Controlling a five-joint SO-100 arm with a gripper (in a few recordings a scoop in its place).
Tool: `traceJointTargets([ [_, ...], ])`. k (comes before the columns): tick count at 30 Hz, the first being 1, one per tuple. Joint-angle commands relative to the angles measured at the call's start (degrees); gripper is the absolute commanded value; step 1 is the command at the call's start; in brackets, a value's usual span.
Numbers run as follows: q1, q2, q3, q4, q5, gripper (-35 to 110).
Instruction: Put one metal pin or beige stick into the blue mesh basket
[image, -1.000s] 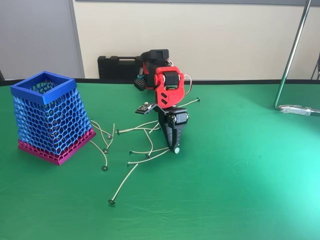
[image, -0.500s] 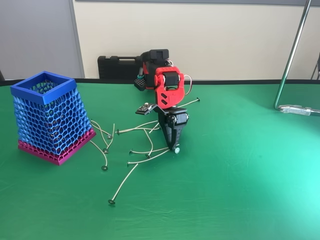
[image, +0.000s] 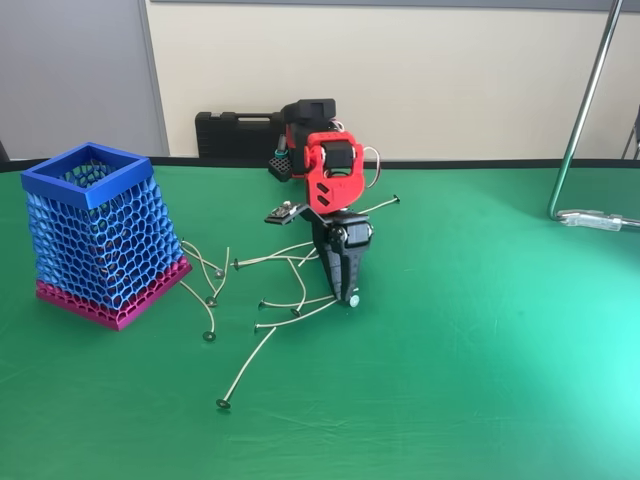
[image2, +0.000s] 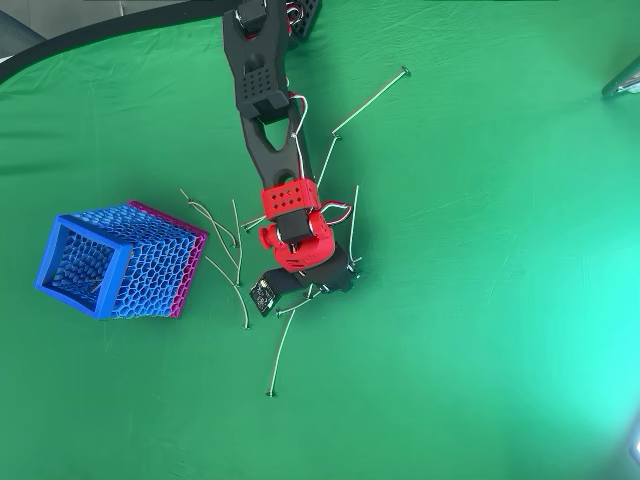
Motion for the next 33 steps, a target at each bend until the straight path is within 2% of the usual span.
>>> traceJointTargets([
  [1,0.44,2.72,-2.90,-1.14,-0.44,13],
  [33,-2.20,0.26,-2.20,-2.99,-0.79,13],
])
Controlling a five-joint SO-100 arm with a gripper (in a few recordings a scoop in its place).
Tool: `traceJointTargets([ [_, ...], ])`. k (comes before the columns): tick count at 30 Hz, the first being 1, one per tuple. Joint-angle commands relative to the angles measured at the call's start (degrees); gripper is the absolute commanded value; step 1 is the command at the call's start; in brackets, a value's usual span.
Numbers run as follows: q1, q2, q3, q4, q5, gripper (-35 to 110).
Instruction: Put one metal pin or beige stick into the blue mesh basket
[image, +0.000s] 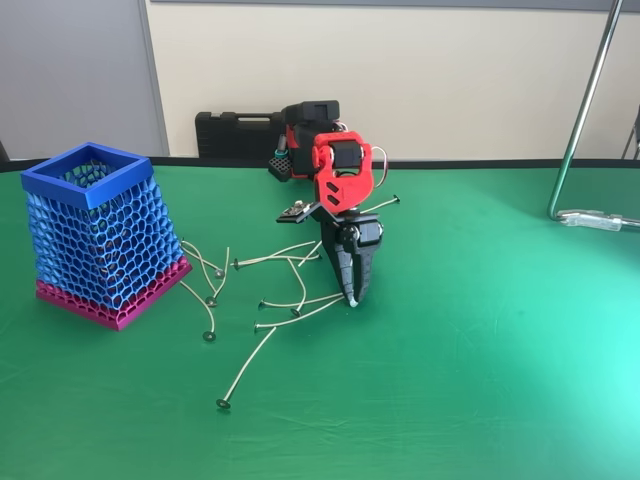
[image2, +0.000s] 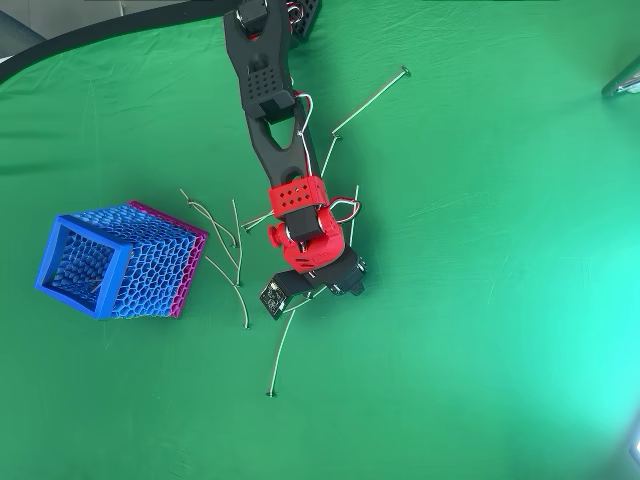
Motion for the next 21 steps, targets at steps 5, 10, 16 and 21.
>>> traceJointTargets([
  [5,-0.26,1.58,-0.53,-0.44,0.79,13],
  [10,-0.26,1.58,-1.14,0.88,0.62,13],
  [16,-0.09,1.67,-1.23,1.41,0.70,15],
  [21,0.09,1.67,-2.11,2.72,0.88,15],
])
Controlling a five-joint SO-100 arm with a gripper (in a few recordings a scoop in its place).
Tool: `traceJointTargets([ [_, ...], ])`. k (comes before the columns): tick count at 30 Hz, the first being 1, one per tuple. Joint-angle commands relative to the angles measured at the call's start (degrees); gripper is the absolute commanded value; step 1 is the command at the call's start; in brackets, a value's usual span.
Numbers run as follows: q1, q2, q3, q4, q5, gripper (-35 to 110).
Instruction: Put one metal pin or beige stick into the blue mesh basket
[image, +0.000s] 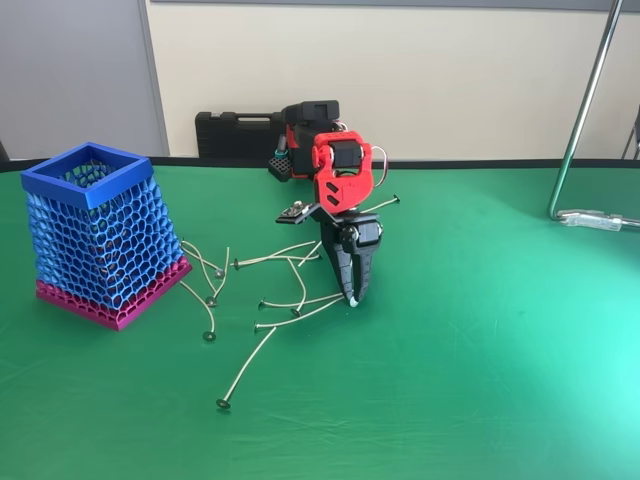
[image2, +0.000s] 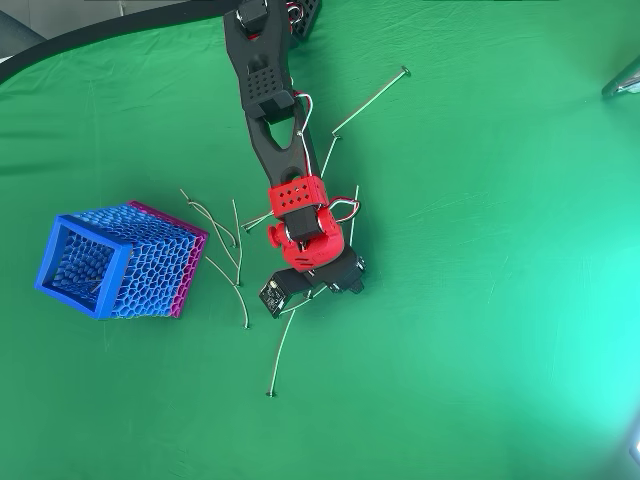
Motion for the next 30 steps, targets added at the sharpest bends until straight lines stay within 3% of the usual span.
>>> traceJointTargets([
  [1,0.18,1.76,-2.11,0.44,0.35,15],
  [30,-0.62,-0.35,-2.37,1.49,-0.70,14],
])
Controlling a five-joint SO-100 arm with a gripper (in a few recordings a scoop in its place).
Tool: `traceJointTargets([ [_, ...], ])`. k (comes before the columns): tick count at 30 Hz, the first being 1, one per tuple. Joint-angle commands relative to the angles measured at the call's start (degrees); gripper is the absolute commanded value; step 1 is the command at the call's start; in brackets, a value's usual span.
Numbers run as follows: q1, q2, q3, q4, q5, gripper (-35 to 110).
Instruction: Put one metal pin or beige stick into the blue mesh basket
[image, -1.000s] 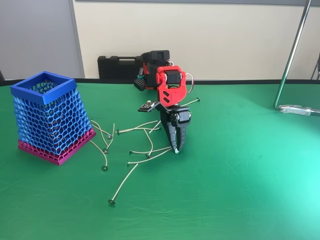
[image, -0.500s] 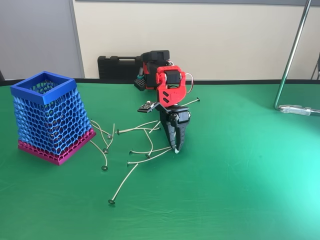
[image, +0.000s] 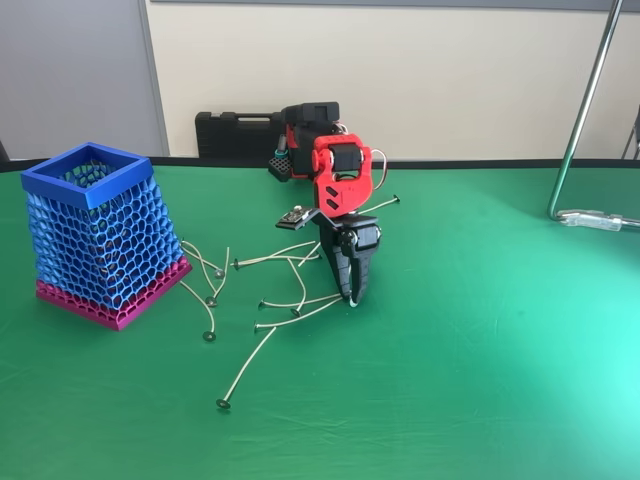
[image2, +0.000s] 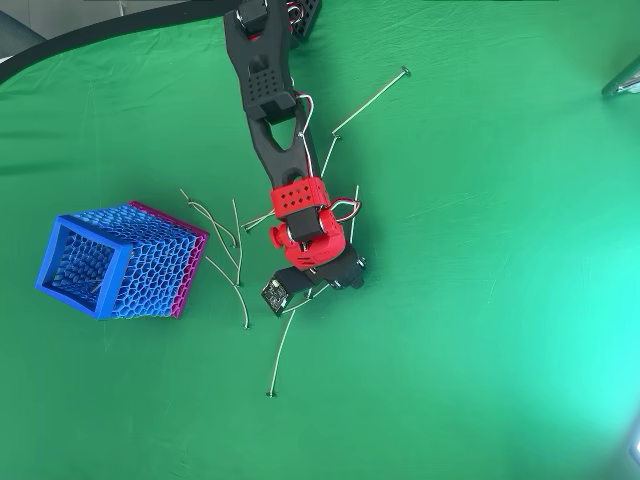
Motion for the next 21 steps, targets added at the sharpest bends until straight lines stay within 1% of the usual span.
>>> traceJointTargets([
  [1,-0.62,0.53,-2.37,0.18,-0.35,13],
  [11,-0.79,0.35,-2.29,0.18,-0.70,11],
  [21,-0.88,0.18,-2.11,0.18,-1.67,0],
])
